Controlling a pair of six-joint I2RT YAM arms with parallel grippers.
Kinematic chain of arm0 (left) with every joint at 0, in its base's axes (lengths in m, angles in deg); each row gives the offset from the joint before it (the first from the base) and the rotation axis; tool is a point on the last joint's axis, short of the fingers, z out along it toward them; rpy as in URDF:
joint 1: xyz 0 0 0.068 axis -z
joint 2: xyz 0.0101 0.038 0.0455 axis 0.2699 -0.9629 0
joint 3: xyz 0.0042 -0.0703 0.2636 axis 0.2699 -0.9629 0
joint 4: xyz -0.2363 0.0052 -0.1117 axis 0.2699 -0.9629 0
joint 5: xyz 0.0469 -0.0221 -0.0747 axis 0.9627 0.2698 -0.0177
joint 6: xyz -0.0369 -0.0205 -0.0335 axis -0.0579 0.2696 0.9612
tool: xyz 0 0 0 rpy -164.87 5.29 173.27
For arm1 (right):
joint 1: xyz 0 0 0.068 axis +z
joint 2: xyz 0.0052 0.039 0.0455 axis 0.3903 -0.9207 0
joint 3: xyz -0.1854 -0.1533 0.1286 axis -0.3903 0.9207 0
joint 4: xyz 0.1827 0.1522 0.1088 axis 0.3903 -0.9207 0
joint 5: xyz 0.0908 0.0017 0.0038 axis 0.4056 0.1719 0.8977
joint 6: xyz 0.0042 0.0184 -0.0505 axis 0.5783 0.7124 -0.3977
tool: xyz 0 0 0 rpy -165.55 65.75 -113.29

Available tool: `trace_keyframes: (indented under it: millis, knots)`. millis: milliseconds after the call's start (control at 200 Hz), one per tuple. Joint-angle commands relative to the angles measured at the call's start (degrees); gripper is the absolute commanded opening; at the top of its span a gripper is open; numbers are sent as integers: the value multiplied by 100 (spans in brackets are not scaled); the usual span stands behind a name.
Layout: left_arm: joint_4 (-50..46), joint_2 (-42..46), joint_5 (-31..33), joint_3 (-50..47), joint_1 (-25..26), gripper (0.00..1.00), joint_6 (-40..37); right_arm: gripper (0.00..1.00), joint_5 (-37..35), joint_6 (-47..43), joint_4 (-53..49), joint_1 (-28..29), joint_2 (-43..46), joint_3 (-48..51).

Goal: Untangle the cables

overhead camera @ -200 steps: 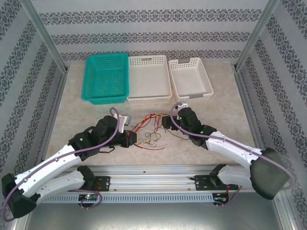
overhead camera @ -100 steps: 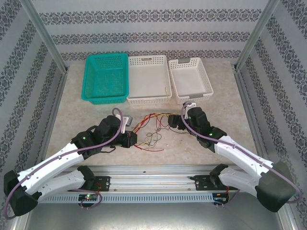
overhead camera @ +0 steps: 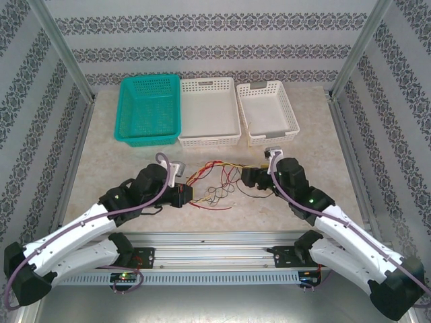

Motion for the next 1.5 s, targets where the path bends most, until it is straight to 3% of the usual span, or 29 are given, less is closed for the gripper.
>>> trace_keyframes:
  millis: [0,535,889,1174,1494]
  knots:
    - [246,155,163,-110,60,0,-41,81,212,-161,-233,-48,180,-30]
    - [1024,224,419,-361,60,0,229,84,1274,-36,-962,-148,702,-330]
    - [1168,309,539,-420,60,0,500,85,1758,214,-801,-142,794,-209]
    - [1490,265,752,-505,60,0,753,85,2540,416,-481,-142,717,-87]
    - [1686,155,931,-509,60,0,835,84,2831,680,-89,-138,563,20]
